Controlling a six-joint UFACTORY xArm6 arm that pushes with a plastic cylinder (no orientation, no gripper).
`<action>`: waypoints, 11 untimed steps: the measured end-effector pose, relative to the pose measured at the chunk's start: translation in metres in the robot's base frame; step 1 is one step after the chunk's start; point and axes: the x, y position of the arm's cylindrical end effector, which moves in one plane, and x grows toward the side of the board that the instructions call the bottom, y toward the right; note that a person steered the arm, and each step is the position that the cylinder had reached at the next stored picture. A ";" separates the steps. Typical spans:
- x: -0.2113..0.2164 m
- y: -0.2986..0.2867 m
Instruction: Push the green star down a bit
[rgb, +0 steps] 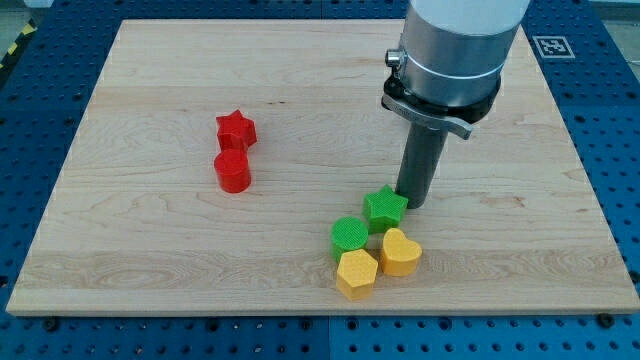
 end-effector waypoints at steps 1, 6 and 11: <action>-0.002 0.000; -0.012 -0.046; -0.017 -0.041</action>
